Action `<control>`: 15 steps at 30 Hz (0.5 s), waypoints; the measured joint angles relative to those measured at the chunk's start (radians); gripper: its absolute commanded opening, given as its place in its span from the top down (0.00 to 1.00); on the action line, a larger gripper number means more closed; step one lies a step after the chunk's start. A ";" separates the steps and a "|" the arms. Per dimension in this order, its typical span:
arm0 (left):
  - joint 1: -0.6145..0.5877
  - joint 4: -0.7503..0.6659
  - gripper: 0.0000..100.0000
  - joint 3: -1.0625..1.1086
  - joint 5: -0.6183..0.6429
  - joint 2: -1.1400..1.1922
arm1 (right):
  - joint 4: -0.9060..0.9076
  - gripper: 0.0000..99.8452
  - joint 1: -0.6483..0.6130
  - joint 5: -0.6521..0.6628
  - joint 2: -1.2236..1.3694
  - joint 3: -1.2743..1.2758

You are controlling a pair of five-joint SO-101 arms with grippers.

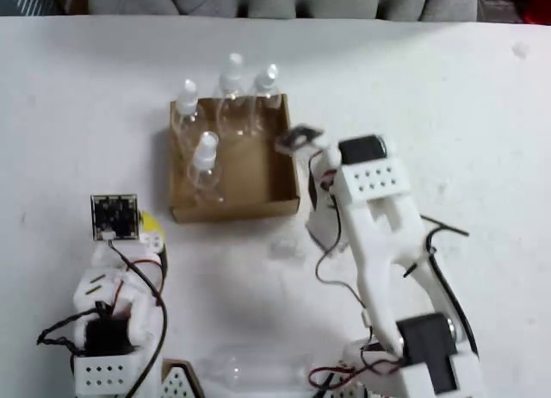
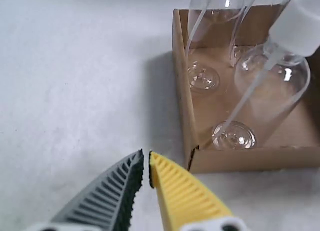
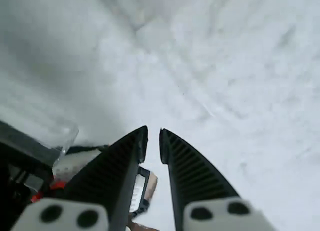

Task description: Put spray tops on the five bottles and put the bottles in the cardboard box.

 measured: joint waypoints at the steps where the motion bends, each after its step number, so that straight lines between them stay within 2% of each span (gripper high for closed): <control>1: 0.000 0.000 0.98 0.000 0.000 0.000 | 0.000 0.98 -0.002 0.044 -0.034 0.041; 5: 0.000 0.000 0.98 0.000 0.000 0.000 | 0.002 0.98 -0.026 0.204 -0.215 0.206; 9: 0.000 0.000 0.98 0.000 0.000 0.000 | 0.006 0.98 -0.044 0.290 -0.416 0.328; 13: 0.000 0.000 0.98 0.000 0.000 0.000 | 0.017 0.98 -0.112 0.368 -0.574 0.430; 15: 0.000 0.000 0.98 0.000 0.000 0.000 | 0.017 0.98 -0.187 0.397 -0.635 0.482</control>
